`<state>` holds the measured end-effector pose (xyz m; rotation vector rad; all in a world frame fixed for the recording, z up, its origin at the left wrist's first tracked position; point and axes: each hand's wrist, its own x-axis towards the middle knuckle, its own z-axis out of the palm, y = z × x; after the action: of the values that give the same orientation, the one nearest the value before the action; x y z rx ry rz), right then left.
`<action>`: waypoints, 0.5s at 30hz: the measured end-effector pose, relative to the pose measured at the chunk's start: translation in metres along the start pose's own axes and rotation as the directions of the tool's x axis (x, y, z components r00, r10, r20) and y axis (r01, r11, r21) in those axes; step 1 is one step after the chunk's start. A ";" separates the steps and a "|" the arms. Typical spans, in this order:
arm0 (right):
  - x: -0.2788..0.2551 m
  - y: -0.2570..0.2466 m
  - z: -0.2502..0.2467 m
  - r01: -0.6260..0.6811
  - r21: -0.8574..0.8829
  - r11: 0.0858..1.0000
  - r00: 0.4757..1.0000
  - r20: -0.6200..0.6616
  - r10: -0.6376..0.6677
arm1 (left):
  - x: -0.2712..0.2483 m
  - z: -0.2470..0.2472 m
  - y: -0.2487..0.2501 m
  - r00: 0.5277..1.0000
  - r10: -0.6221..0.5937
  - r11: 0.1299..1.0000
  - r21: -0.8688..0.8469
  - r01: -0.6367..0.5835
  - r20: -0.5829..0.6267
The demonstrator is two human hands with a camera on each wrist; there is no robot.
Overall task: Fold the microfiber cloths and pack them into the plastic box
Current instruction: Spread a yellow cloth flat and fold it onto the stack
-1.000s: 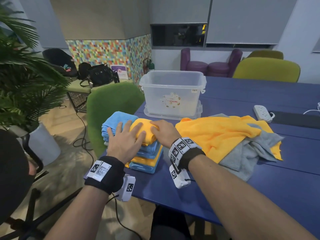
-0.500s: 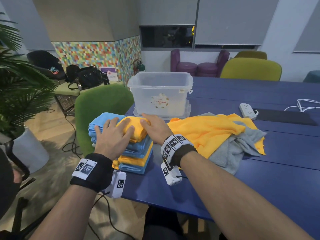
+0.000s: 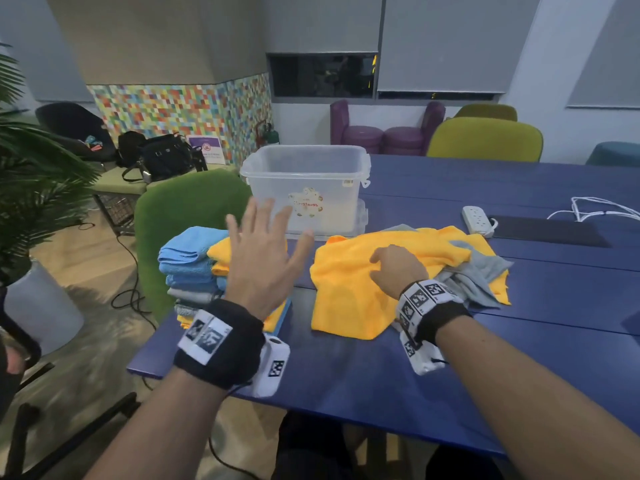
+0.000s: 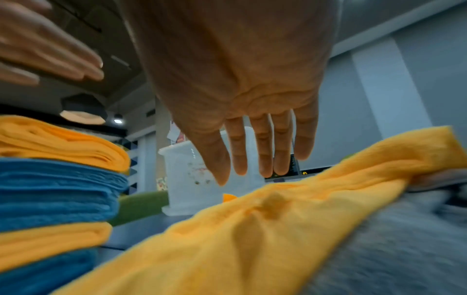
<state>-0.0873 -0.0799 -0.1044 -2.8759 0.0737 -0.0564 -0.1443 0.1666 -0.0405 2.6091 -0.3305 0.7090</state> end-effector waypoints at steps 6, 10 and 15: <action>-0.002 0.039 0.016 0.102 -0.207 0.973 0.973 0.227 -0.054 | 0.005 0.062 0.060 0.932 0.107 0.994 -0.070 -0.088 0.347; -0.004 0.049 0.019 0.111 -0.221 0.969 0.982 0.172 -0.073 | 0.012 0.102 0.071 0.806 -0.056 0.997 -0.002 0.071 0.590; -0.009 0.051 -0.013 0.133 -0.009 0.991 0.988 -0.077 -0.134 | 0.014 0.126 0.087 0.783 -0.047 0.972 -0.153 0.179 0.620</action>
<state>-0.0992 -0.1319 -0.1059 -2.8778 -0.1043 -0.1937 -0.1071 0.0311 -0.1029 2.5582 -0.4003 -0.2405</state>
